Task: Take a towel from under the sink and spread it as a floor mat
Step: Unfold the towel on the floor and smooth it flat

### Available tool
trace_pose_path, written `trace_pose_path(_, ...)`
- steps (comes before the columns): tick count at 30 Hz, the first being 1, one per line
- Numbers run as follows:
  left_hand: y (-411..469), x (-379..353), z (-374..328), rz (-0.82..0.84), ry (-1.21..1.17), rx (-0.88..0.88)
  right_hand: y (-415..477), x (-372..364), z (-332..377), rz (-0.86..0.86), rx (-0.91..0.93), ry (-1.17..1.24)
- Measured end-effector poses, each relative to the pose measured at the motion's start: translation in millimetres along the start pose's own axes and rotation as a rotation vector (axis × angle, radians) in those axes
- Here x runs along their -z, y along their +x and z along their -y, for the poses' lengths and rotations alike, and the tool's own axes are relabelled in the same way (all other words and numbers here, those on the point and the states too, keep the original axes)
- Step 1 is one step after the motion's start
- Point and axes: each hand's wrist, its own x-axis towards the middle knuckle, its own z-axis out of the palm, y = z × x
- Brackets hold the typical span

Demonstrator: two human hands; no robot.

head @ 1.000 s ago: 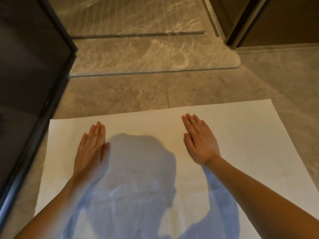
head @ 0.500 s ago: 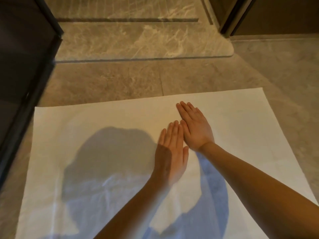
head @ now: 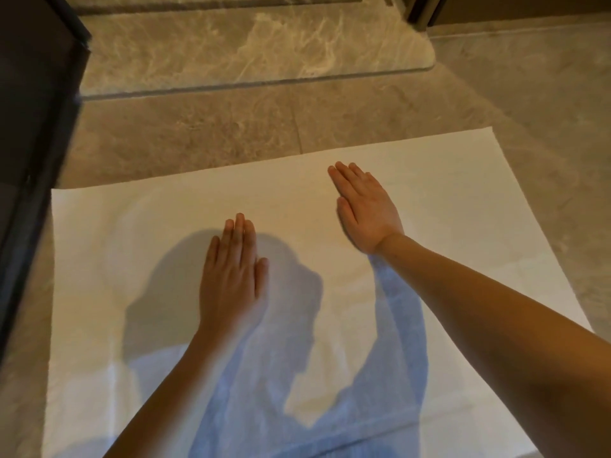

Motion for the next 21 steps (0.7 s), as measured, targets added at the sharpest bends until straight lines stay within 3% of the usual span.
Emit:
trace_pose_path(7,1.6,1.0,0.7,-0.011,0.005,-0.020,-37.9,9.6,21.0,-0.069,-0.070,0.067)
trace_pose_path(11,0.7,3.3,-1.3,-0.009,0.014,-0.030,-105.9,-3.7,27.1,-0.025,-0.084,0.013)
trace_pose_path(15,1.6,8.1,-18.4,-0.065,-0.022,0.014,-116.5,-11.9,18.9,-0.016,-0.184,0.002)
trace_pose_path(19,-12.3,-6.6,-93.0,-0.037,-0.144,-0.270,-115.2,-14.6,18.9,-0.019,-0.173,-0.026)
trace_pose_path(21,-16.8,-13.5,-120.7,0.011,-0.216,-0.328,-115.8,-15.0,18.3,-0.020,-0.177,-0.023)
